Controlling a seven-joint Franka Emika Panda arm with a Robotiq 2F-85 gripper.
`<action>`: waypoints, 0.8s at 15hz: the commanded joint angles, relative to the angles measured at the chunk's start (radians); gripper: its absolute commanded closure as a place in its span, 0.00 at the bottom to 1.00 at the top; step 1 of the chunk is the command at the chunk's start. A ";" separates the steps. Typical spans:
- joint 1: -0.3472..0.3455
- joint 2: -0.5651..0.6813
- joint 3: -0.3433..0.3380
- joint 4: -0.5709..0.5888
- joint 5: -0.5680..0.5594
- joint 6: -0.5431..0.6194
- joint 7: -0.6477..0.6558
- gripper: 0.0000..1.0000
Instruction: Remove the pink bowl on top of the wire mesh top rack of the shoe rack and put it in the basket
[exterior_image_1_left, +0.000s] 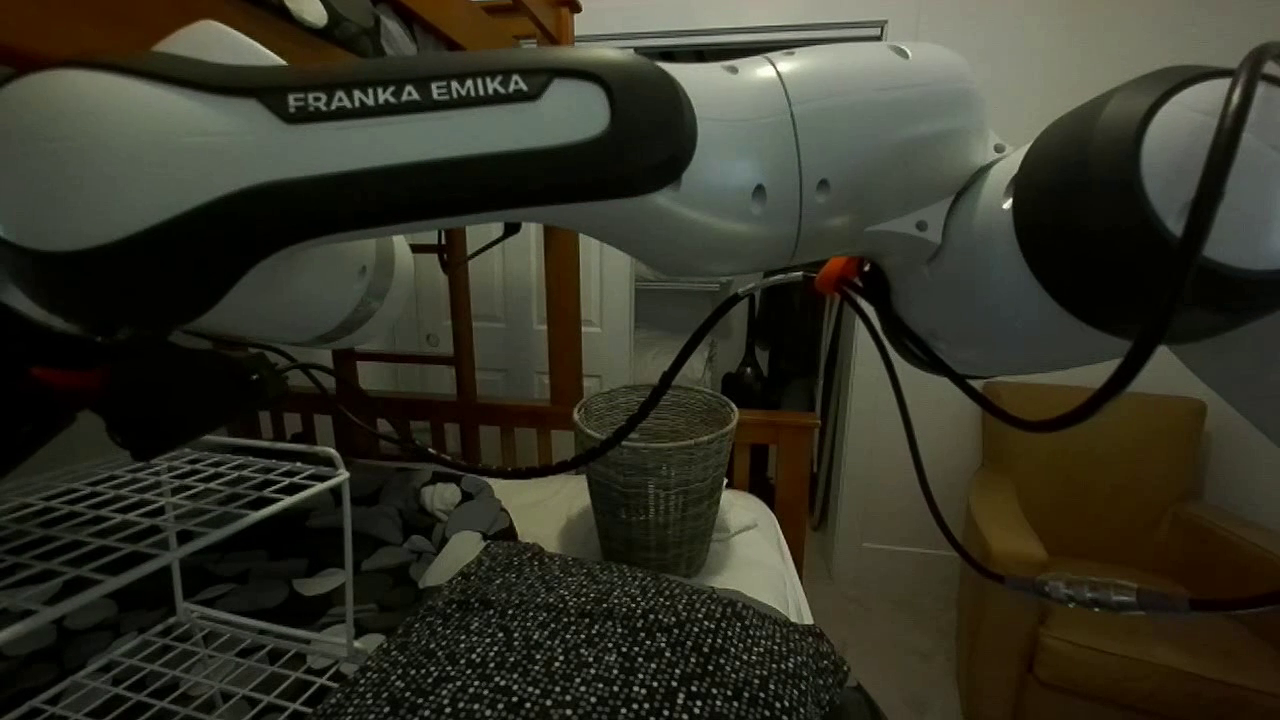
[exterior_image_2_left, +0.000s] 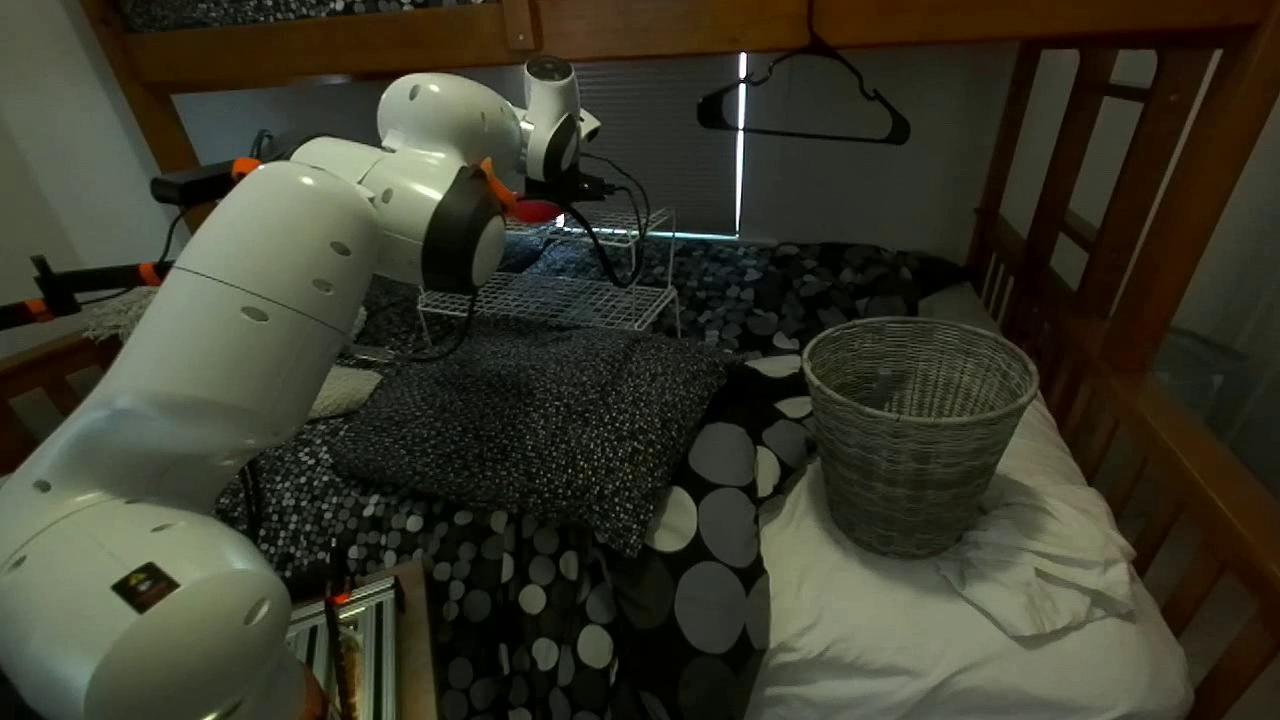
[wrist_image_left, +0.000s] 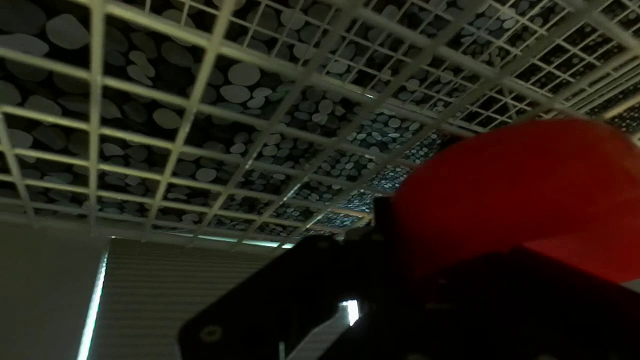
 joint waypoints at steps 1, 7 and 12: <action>0.033 -0.108 -0.116 -0.107 -0.077 0.050 0.189 0.98; 0.173 -0.362 -0.380 -0.366 -0.203 0.106 0.607 0.98; 0.276 -0.390 -0.508 -0.370 -0.263 0.084 0.738 0.93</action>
